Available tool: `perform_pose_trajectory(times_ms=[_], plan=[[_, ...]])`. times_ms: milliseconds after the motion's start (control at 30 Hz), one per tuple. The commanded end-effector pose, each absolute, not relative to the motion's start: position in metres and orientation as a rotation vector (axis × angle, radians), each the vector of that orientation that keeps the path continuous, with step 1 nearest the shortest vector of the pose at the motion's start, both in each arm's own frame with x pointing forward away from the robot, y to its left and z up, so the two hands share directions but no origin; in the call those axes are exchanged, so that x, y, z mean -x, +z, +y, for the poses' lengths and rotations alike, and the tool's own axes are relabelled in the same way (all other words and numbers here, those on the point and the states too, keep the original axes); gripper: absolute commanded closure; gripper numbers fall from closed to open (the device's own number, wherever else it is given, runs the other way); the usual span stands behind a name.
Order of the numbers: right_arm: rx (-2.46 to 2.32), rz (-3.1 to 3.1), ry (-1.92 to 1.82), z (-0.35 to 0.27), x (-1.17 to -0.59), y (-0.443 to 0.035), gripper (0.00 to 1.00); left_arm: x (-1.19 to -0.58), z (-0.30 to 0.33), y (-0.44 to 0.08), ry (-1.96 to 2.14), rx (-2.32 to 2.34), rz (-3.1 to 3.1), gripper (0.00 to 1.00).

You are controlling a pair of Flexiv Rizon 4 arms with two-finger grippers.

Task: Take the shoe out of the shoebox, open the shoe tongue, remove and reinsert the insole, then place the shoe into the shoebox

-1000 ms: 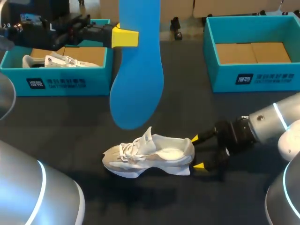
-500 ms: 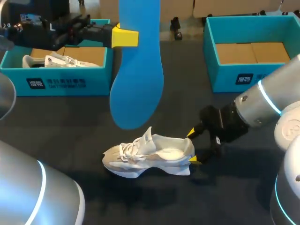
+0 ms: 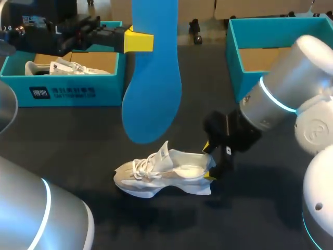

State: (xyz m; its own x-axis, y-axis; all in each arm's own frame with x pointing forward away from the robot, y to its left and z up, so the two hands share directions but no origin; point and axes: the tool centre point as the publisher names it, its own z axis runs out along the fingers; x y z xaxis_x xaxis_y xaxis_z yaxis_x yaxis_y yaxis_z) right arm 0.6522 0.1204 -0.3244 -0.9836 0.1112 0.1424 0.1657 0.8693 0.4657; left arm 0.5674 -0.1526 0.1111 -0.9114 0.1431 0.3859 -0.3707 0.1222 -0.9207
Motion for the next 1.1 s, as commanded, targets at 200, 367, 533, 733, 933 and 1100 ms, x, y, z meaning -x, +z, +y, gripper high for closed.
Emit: perform_pose_trajectory(times_ms=[200,367,533,733,933,1100], plan=[[0.209,-2.98,-0.271,0.13,-0.659,-0.317,0.0,-0.568,-0.152,0.112,1.838,-0.22,-2.031,1.0],[0.222,-3.043,-0.24,0.129,-0.655,-0.314,0.0,-0.568,-0.152,0.112,1.838,-0.22,-2.031,1.0],[0.201,-3.043,-0.186,0.127,-0.657,-0.317,0.0,-0.568,-0.152,0.112,1.838,-0.22,-2.031,1.0],[0.183,-3.048,-0.16,0.128,-0.662,-0.318,0.0,-0.568,-0.152,0.112,1.838,-0.22,-2.031,1.0],[0.172,-3.054,-0.147,0.128,-0.665,-0.32,0.0,-0.568,-0.152,0.112,1.838,-0.22,-2.031,1.0],[0.172,-3.06,-0.146,0.13,-0.668,-0.32,0.0,-0.568,-0.152,0.112,1.838,-0.22,-2.031,1.0]])
